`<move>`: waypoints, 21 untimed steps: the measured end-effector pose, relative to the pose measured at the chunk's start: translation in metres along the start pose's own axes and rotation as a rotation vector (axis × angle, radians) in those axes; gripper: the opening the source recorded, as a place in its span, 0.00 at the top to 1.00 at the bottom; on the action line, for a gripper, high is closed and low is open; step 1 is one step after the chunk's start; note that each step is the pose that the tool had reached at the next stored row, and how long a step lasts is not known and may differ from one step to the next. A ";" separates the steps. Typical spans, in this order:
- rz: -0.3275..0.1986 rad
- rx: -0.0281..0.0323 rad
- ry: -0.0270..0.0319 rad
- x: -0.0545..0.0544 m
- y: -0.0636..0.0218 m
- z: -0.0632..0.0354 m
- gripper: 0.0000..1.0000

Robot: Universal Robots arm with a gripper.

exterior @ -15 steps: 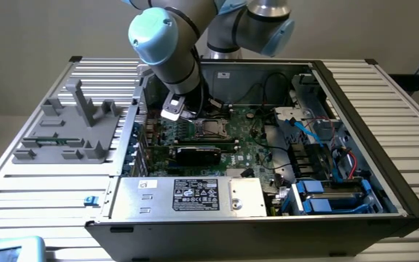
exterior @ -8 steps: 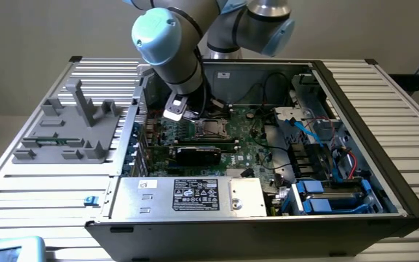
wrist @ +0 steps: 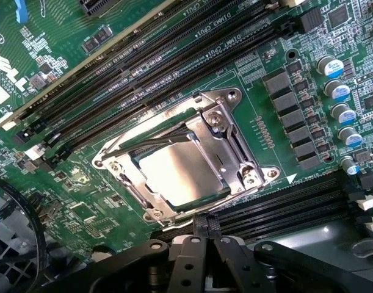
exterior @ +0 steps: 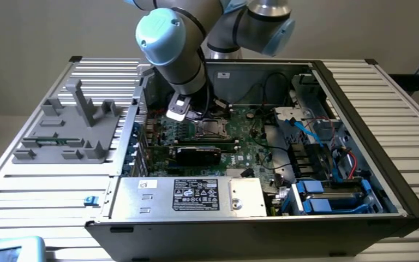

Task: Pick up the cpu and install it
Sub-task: 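Install the first cpu locking lever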

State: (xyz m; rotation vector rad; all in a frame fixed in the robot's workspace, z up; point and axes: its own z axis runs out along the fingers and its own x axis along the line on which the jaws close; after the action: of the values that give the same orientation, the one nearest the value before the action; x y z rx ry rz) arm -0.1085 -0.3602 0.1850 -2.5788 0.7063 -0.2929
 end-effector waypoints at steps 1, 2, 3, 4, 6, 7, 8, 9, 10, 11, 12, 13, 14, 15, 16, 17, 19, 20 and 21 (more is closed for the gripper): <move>0.000 -0.0001 0.0000 0.000 -0.0001 0.0001 0.89; 0.000 -0.0001 0.0000 0.001 -0.0003 0.0002 0.89; 0.000 -0.0001 0.0001 0.001 -0.0004 0.0003 0.89; 0.000 -0.0001 0.0001 0.002 -0.0005 0.0004 0.89; 0.000 0.0000 0.0002 0.002 -0.0006 0.0005 0.89; 0.000 -0.0001 0.0002 0.002 -0.0006 0.0005 0.89; 0.000 -0.0001 0.0002 0.002 -0.0007 0.0003 0.89; 0.000 0.0003 0.0000 0.002 -0.0009 -0.0003 0.89; 0.000 0.0011 -0.0001 0.001 -0.0010 -0.0013 0.89; 0.001 0.0014 -0.0006 0.000 -0.0007 -0.0030 0.89; 0.001 0.0018 -0.0009 -0.003 0.0001 -0.0049 0.89; 0.001 0.0025 -0.0012 -0.006 0.0012 -0.0068 0.89; 0.001 0.0030 -0.0015 -0.009 0.0028 -0.0087 0.89; 0.001 0.0036 -0.0018 -0.013 0.0044 -0.0104 0.89; 0.002 0.0038 -0.0020 -0.017 0.0063 -0.0122 0.89; 0.002 0.0041 -0.0020 -0.020 0.0080 -0.0135 0.89; 0.002 0.0046 -0.0022 -0.027 0.0113 -0.0159 0.89; 0.002 0.0048 -0.0021 -0.029 0.0126 -0.0168 0.89; 0.002 0.0053 -0.0017 -0.031 0.0134 -0.0174 0.89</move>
State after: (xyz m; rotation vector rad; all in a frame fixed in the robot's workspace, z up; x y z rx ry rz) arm -0.1458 -0.3606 0.1913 -2.5730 0.7061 -0.2916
